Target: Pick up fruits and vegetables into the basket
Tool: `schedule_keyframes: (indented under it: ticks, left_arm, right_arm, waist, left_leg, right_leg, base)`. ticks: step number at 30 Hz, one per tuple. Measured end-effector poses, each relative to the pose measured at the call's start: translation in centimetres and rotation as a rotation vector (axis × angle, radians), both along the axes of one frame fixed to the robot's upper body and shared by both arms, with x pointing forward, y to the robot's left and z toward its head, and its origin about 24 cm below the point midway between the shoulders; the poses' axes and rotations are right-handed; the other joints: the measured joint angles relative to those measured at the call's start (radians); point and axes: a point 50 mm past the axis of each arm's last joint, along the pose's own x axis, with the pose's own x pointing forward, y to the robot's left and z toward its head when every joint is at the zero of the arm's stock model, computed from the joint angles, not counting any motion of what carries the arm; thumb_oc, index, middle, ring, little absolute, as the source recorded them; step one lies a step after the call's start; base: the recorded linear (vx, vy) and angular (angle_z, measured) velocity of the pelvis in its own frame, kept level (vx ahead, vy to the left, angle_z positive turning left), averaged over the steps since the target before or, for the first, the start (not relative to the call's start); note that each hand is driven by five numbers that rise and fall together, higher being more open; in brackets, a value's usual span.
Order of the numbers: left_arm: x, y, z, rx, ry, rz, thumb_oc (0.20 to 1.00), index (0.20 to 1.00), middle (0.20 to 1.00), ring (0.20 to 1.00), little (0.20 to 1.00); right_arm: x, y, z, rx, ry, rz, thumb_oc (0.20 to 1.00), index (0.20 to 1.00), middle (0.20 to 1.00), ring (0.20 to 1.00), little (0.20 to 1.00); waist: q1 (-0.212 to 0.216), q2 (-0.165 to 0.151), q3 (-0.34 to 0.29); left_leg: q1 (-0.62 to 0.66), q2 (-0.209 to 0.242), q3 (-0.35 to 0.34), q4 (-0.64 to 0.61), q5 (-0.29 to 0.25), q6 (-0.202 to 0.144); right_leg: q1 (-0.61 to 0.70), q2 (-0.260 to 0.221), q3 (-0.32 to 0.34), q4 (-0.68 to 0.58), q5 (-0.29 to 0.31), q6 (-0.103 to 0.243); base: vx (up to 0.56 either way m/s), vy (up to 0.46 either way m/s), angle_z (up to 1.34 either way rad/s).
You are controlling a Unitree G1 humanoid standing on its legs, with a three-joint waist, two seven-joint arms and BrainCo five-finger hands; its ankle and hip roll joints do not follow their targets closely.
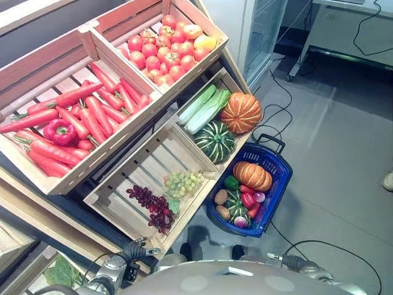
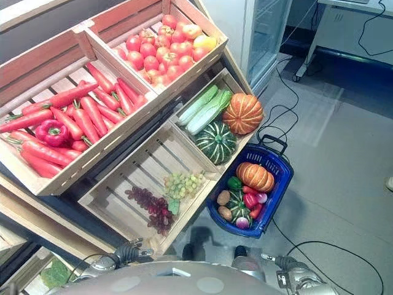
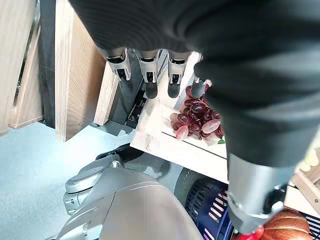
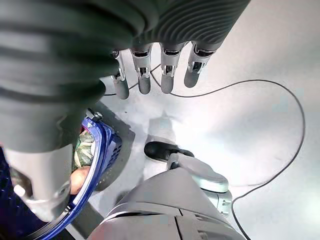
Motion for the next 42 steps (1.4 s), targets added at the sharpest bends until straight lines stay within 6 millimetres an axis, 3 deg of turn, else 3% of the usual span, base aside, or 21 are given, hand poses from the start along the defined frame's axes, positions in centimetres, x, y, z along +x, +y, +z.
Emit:
schedule_keyframes:
  ticks: [27,37,42]
  left_arm:
    - [0.05,0.01,0.02,0.000,-0.004,0.002,1.000,1.000,1.000,1.000,1.000]
    - [0.03,0.03,0.02,0.000,-0.005,0.006,1.000,1.000,1.000,1.000,1.000]
    - [0.94,-0.03,0.29,-0.027,-0.057,0.062,1.000,1.000,1.000,1.000,1.000]
  right_arm:
    - [-0.03,-0.10,0.03,-0.001,-0.005,-0.017,1.000,1.000,1.000,1.000,1.000]
    - [-0.16,-0.14,0.02,-0.001,-0.004,-0.023,1.000,1.000,1.000,1.000,1.000]
    - [0.50,-0.68,0.31,-0.018,-0.023,-0.030,1.000,1.000,1.000,1.000,1.000]
  waist:
    - [0.000,-0.029,-0.008]
    - [0.000,-0.025,-0.006]
    - [-0.001,-0.003,0.013]
  left_leg:
    - [0.001,0.000,0.001,0.000,0.000,0.000]
    - [-0.003,0.000,-0.001,-0.001,0.000,0.000]
    - [-0.086,-0.002,0.003,0.004,0.019,0.002]
  right_leg:
    - [0.001,0.000,0.000,0.000,0.000,0.000]
    - [-0.004,0.000,0.002,0.000,0.000,0.000]
    - [-0.091,-0.001,0.006,0.001,0.018,0.000]
  base:
    - [-0.01,0.001,0.01]
    - [0.03,0.000,0.00]
    - [-0.23,0.008,-0.04]
